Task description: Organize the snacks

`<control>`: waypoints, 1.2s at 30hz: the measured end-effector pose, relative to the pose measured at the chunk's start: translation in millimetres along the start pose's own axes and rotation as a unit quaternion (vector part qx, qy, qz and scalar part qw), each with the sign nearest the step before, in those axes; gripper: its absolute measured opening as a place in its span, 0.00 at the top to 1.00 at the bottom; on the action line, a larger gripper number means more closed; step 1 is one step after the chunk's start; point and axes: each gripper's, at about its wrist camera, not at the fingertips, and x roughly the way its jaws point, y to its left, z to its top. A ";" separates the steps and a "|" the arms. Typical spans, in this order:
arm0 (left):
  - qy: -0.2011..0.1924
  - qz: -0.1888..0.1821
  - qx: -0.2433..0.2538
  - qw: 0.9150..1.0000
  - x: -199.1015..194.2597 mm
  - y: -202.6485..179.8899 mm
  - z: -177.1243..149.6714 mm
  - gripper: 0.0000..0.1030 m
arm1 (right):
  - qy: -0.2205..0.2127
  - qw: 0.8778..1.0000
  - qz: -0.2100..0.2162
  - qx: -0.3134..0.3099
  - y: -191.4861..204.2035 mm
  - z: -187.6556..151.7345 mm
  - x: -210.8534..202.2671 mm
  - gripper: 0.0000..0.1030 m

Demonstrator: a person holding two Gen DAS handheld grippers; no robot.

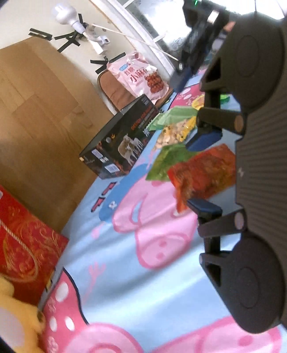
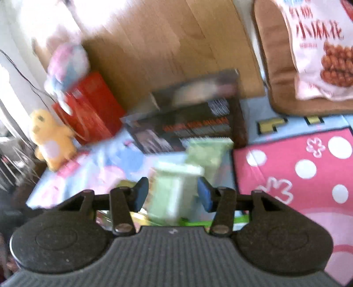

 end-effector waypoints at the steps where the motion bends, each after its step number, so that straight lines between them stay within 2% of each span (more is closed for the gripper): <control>1: 0.001 0.001 -0.003 1.000 -0.9 2.1 -1.9 0.53 | -0.011 1.000 0.014 -0.004 5.9 -1.3 -6.0 0.49; 3: 0.001 -0.004 -0.011 1.000 -3.0 6.0 -5.8 0.53 | -0.013 0.998 0.050 -0.031 29.3 -7.7 -13.7 0.49; 6: 0.000 -0.014 -0.021 1.000 -9.8 12.0 -11.5 0.53 | 0.030 0.991 0.089 -0.100 73.9 -32.6 -7.1 0.49; 8: 0.003 -0.025 -0.027 0.999 -13.4 14.0 -14.6 0.53 | 0.061 0.984 0.091 -0.142 94.2 -50.5 4.2 0.50; 10: 0.012 -0.033 -0.026 0.999 -13.0 13.4 -18.5 0.53 | 0.081 0.981 0.077 -0.159 104.5 -62.6 18.9 0.52; 15: 0.012 -0.040 -0.026 0.999 -7.3 14.8 -23.6 0.58 | 0.104 0.986 0.065 -0.115 97.1 -66.1 49.7 0.53; 17: 0.010 -0.044 -0.036 0.998 -8.2 18.4 -23.8 0.58 | 0.095 0.988 0.077 -0.098 95.3 -66.7 50.8 0.54; 20: 0.008 -0.062 -0.058 0.996 -9.9 27.0 -24.5 0.59 | 0.107 0.986 0.119 -0.040 86.6 -66.1 51.8 0.57; 23: 0.006 -0.067 -0.060 0.996 -11.3 28.9 -25.5 0.59 | 0.110 0.984 0.139 -0.002 78.5 -67.7 50.2 0.74; 25: 0.007 -0.069 -0.056 0.996 -11.2 28.1 -26.0 0.59 | 0.120 0.979 0.159 0.037 71.3 -67.5 50.2 0.96; 27: 0.007 -0.068 -0.056 0.996 -10.9 27.5 -26.2 0.59 | 0.132 0.962 0.221 0.086 66.2 -68.4 49.6 0.97; 28: 0.007 -0.068 -0.057 0.996 -10.9 27.5 -26.2 0.59 | 0.130 0.960 0.231 0.087 69.3 -68.7 46.5 0.97; 31: 0.010 -0.067 -0.064 0.996 -12.1 27.6 -26.5 0.59 | 0.098 0.977 0.185 0.030 85.4 -66.8 36.6 0.96; 32: 0.015 -0.072 -0.070 0.995 -12.4 27.6 -26.5 0.59 | 0.089 0.981 0.172 0.026 85.6 -65.6 34.2 0.93; 36: 0.032 -0.094 -0.084 0.992 -9.5 26.6 -30.0 0.59 | 0.076 0.993 0.087 -0.008 81.9 -62.8 37.7 0.92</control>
